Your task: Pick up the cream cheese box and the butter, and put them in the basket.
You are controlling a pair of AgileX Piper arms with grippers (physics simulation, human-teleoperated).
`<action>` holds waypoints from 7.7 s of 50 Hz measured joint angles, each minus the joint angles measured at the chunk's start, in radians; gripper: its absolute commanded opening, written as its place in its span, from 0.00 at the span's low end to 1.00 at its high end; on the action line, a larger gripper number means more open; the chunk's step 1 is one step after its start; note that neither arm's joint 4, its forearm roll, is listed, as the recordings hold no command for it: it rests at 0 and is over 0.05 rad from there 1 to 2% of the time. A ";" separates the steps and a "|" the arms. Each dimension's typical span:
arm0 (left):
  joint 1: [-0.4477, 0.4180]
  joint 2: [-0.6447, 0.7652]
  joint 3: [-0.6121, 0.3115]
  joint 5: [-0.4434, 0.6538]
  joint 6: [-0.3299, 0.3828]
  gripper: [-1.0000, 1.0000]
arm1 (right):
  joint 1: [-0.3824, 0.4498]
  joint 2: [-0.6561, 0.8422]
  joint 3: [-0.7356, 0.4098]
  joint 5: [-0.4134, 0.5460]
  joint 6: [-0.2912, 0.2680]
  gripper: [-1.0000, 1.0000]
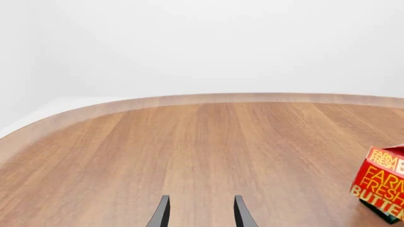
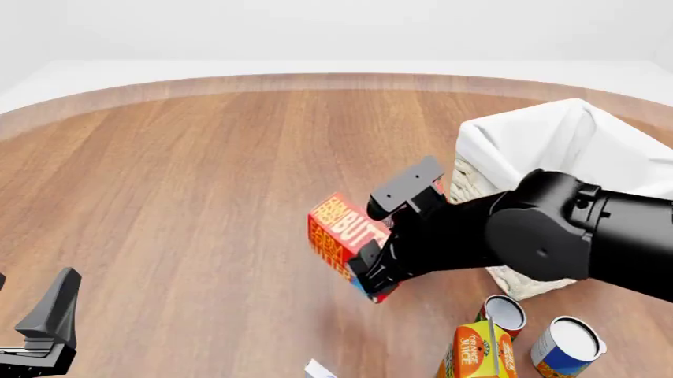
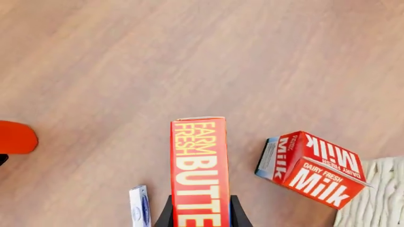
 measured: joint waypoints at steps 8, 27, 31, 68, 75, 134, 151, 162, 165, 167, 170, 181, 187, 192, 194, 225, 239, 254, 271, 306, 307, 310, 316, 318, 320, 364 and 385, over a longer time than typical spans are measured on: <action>0.000 0.000 0.000 0.000 0.000 1.00 | 0.004 -0.036 -0.047 0.049 -0.021 0.00; 0.000 0.000 0.000 0.000 0.000 1.00 | 0.001 -0.103 -0.161 0.129 -0.068 0.00; 0.000 0.000 0.000 0.000 0.000 1.00 | -0.015 -0.122 -0.181 0.137 -0.082 0.00; 0.000 0.000 0.000 0.000 0.000 1.00 | -0.356 -0.229 -0.379 0.187 -0.148 0.00; 0.000 0.000 0.000 0.000 0.000 1.00 | -0.433 -0.242 -0.414 0.212 -0.135 0.00; 0.000 0.000 0.000 0.000 0.000 1.00 | -0.720 -0.247 -0.320 0.177 0.157 0.00; 0.000 0.000 0.000 0.000 0.000 1.00 | -0.749 -0.262 -0.251 0.127 0.236 0.00; 0.000 0.000 0.000 0.000 0.000 1.00 | -0.752 -0.273 -0.189 0.072 0.290 0.00; 0.000 0.000 0.000 0.000 0.000 1.00 | -0.752 -0.275 -0.174 0.059 0.303 0.00; 0.000 0.000 0.000 0.000 0.000 1.00 | -0.752 -0.277 -0.168 0.053 0.312 0.00; 0.000 0.000 0.000 0.000 0.000 1.00 | -0.753 -0.281 -0.155 0.040 0.326 0.00; 0.000 0.000 0.000 0.000 0.000 1.00 | -0.766 -0.289 -0.109 -0.001 0.374 0.00; 0.000 0.000 0.000 0.000 0.000 1.00 | -0.776 -0.295 -0.085 -0.022 0.399 0.00; 0.000 0.000 0.000 0.000 0.000 1.00 | -0.784 -0.302 -0.061 -0.043 0.425 0.00; 0.000 0.000 0.000 0.000 0.000 1.00 | -0.787 -0.304 -0.050 -0.053 0.434 0.00; 0.000 0.000 0.000 0.000 0.000 1.00 | -0.815 -0.282 0.062 -0.176 0.509 0.00; 0.000 0.000 0.000 0.000 0.000 1.00 | -0.819 -0.265 0.065 -0.200 0.523 0.00; 0.000 0.000 0.000 0.000 0.000 1.00 | -0.823 -0.222 0.087 -0.252 0.537 0.00; 0.000 0.000 0.000 0.000 0.000 1.00 | -0.826 -0.179 0.085 -0.283 0.543 0.00; 0.000 0.000 0.000 0.000 0.000 1.00 | -0.844 -0.137 0.070 -0.310 0.545 0.00; 0.000 0.000 0.000 0.000 0.000 1.00 | -0.844 -0.136 0.070 -0.311 0.546 0.00; 0.000 0.000 0.000 0.000 0.000 1.00 | -0.847 -0.131 0.070 -0.314 0.546 0.00; 0.000 0.000 0.000 0.000 0.000 1.00 | -0.849 -0.125 0.072 -0.320 0.548 0.00; 0.000 0.000 0.000 0.000 0.000 1.00 | -0.850 -0.124 0.072 -0.321 0.548 0.00; 0.000 0.000 0.000 0.000 0.000 1.00 | -0.851 -0.121 0.071 -0.322 0.548 0.00; 0.000 0.000 0.000 0.000 0.000 1.00 | -0.860 -0.050 0.053 -0.367 0.544 0.00; 0.000 0.000 0.000 0.000 0.000 1.00 | -0.866 -0.031 0.038 -0.387 0.560 1.00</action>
